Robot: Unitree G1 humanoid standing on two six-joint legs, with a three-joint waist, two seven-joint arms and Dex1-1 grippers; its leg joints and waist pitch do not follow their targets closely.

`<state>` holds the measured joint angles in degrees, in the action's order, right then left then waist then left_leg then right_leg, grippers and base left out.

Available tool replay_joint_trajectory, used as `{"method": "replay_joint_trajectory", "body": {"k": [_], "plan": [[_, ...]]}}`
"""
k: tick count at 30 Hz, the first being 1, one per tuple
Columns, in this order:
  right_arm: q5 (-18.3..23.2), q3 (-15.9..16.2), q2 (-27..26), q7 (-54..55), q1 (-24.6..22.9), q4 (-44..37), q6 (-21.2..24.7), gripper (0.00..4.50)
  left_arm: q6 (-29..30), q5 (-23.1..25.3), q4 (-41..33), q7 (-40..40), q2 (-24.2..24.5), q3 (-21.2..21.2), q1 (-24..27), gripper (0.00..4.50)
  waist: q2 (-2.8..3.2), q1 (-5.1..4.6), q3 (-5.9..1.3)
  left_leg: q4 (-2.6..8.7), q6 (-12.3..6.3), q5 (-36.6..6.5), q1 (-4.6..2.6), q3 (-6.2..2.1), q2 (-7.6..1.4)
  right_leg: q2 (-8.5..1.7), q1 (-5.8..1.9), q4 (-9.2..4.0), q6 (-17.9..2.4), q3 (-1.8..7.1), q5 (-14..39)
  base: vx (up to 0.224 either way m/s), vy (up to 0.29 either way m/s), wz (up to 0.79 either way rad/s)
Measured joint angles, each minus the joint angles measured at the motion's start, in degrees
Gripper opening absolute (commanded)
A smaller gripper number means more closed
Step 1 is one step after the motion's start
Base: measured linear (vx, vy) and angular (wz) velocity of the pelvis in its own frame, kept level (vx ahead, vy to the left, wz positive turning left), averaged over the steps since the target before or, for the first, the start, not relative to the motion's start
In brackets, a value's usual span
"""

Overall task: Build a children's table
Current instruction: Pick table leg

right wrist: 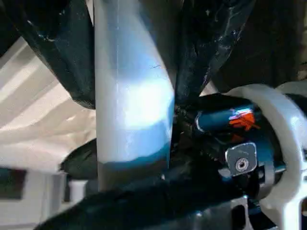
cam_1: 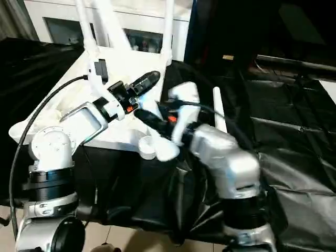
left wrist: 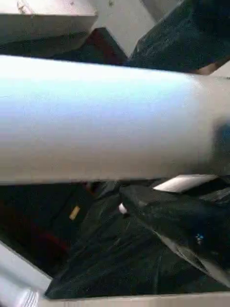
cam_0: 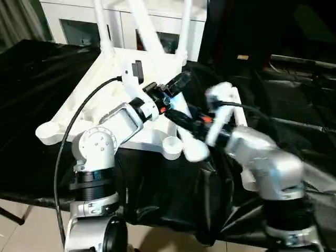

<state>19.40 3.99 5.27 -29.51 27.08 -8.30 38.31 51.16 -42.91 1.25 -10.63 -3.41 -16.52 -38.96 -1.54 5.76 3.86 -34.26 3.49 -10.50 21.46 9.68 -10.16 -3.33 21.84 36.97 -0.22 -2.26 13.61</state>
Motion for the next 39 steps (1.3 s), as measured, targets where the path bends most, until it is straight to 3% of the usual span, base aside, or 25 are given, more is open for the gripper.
{"method": "replay_joint_trajectory", "body": {"k": [9, 17, 25, 26, 30, 35, 39], "plan": [[-7.99, 5.76, -0.29, 4.84, 1.82, 3.39, -5.83, 1.81, -0.52, 0.4, 0.86, 3.63, 0.01, -1.44, -0.04, 2.8, 0.0, 0.01, 0.0, -0.01, 0.0, 0.0, 0.02, 0.0, 0.01, 0.0, 0.0, -0.01, 0.02, -0.01, -0.01, 0.0, 0.0, 0.0], [-10.59, 6.94, 0.02, 6.18, 2.21, 5.73, -9.12, 1.81, -1.32, 0.49, 1.27, 4.01, 0.23, -1.19, -0.09, 2.03, 0.01, -0.1, 0.01, 0.0, 0.0, 0.0, 0.02, -0.01, 0.01, 0.0, 0.0, -0.01, 0.03, 0.0, -0.02, 0.0, 0.0, 0.0], [-11.49, 7.31, 0.03, 5.89, 2.51, 6.82, -11.1, 1.81, -1.76, 0.54, 1.36, 3.46, 0.64, -1.09, -0.12, 1.88, 0.01, -0.26, 0.01, -0.01, 0.0, 0.0, 0.02, 0.0, 0.01, 0.0, 0.0, 0.0, 0.03, 0.0, -0.02, 0.0, 0.0, 0.0], [-11.53, 7.3, 0.07, 5.75, 2.53, 6.82, -11.27, 2.37, -1.91, 0.51, 1.36, 3.3, 0.71, -0.99, -0.13, 1.88, 0.01, -0.27, 0.01, -0.01, -0.01, 0.0, 0.02, -0.01, 0.01, 0.0, 0.0, 0.0, 0.03, 0.0, -0.02, 0.0, 0.0, 0.0], [-10.1, 7.03, 0.02, 4.46, 2.75, 6.81, -11.16, 2.59, -2.22, 0.66, 1.4, 1.16, 2.38, 0.09, -0.1, 1.87, 0.0, -0.42, 0.01, -0.01, -0.01, 0.0, 0.02, -0.01, 0.01, 0.0, 0.01, 0.0, 0.03, 0.0, -0.02, 0.0, 0.0, 0.0], [-7.1, 6.43, 2.3, 0.24, 3.93, 6.76, -7.91, 2.99, -2.21, 1.13, 0.9, -7.05, 7.19, 4.8, 0.17, 1.86, 0.0, -0.35, 0.01, -0.03, -0.03, -0.01, 0.03, 0.0, 0.01, 0.0, 0.0, 0.0, 0.03, 0.01, -0.02, 0.0, 0.0, 0.0], [-0.44, 5.24, 7.4, -8.02, 3.86, 5.16, 0.21, 3.0, -0.31, 0.43, 0.45, -14.68, 12.01, 7.41, 0.49, 1.86, 0.0, -0.17, 0.01, -0.06, -0.05, -0.01, 0.04, 0.0, 0.01, 0.0, 0.0, 0.01, 0.03, 0.01, -0.02, 0.0, 0.0, 0.0]]}}
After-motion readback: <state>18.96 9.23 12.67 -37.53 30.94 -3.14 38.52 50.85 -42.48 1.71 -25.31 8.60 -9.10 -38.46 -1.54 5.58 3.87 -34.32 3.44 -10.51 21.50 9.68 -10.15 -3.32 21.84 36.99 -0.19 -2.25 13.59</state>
